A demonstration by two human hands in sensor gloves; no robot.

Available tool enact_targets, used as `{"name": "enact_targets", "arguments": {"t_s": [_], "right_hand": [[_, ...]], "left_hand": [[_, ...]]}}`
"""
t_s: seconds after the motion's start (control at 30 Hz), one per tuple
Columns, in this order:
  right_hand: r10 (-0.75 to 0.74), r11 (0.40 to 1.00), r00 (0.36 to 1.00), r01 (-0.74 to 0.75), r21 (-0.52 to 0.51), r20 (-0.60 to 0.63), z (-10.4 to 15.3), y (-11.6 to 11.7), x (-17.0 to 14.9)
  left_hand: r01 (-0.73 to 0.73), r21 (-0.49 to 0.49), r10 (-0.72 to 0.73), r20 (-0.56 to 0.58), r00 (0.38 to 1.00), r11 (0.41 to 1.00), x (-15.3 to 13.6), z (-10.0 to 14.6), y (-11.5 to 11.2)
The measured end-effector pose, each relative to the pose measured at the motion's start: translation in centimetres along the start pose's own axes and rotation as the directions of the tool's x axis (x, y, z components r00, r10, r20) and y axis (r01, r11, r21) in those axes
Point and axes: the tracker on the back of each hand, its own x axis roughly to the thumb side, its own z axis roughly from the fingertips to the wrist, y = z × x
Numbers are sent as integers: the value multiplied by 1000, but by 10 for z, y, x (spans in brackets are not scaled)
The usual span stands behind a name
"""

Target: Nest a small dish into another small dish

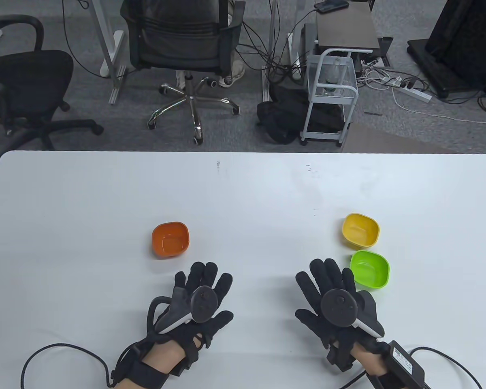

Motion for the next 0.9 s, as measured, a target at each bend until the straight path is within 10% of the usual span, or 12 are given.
{"name": "enact_targets", "arguments": {"t_s": [0.9], "right_hand": [[88,995,996,-87,-51,3,-3,-22,4]], "left_hand": [[24,-8,-24,11,1000,1000,5,-1,-2]]}}
